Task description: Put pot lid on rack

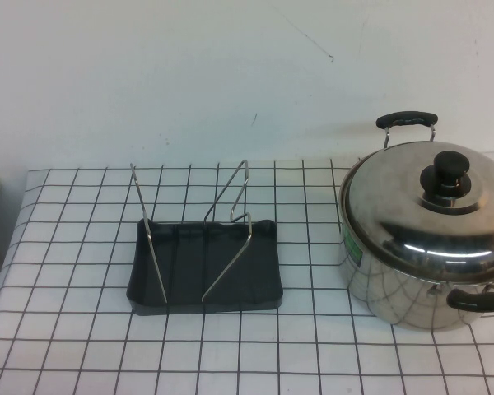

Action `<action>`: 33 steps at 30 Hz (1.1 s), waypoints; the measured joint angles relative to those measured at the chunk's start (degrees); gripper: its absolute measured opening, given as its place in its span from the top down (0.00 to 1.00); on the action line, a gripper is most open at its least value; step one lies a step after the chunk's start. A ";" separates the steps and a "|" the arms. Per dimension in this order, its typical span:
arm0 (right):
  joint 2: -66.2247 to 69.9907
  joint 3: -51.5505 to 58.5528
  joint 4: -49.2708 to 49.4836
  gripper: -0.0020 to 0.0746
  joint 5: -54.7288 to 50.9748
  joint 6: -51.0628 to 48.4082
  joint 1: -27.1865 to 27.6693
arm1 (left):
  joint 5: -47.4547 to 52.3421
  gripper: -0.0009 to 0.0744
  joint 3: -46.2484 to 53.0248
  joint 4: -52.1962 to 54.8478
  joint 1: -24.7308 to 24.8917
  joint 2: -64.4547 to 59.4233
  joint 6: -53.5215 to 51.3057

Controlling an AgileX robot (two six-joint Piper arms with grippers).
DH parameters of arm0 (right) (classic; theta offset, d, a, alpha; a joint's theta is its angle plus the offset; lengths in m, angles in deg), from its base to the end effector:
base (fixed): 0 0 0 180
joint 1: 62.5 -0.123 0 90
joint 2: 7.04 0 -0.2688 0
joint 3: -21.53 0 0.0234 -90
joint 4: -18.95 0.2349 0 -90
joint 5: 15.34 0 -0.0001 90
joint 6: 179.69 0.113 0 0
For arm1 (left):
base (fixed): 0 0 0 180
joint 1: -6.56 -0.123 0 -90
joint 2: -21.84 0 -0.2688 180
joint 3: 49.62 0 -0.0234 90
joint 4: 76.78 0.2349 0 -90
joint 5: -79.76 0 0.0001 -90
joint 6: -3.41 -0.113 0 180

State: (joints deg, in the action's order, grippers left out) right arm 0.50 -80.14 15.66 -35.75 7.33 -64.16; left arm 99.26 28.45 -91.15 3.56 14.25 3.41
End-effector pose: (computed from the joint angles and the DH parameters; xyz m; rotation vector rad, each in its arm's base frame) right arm 0.0746 -0.0001 0.1668 0.0508 1.8539 0.0494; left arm 0.0754 -0.0054 0.1711 -0.2056 1.8179 -0.2058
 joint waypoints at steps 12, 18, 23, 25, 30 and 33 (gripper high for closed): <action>0.00 0.00 0.00 0.98 0.00 0.00 0.00 | 0.00 0.99 0.00 0.00 0.00 0.00 0.00; 0.00 0.00 -0.08 0.98 0.00 -0.22 0.00 | 0.00 0.99 0.00 0.00 0.00 0.00 0.00; 0.00 0.00 -0.37 0.98 0.11 -0.34 0.00 | 0.00 0.99 0.00 0.00 0.00 0.00 0.00; 0.00 0.00 0.24 0.98 0.26 -0.34 0.00 | 0.00 0.99 0.00 0.00 0.00 0.00 0.00; 0.00 0.00 3.62 0.98 1.82 -0.34 0.00 | 0.00 0.99 0.00 0.00 0.00 0.00 0.00; 0.00 0.00 9.04 0.98 4.41 -0.34 0.00 | 0.00 0.99 0.00 0.00 0.00 0.00 0.00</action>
State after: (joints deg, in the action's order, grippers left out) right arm 0.50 -80.14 24.70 -31.35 6.99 -64.16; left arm 99.26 28.45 -91.15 3.56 14.25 3.41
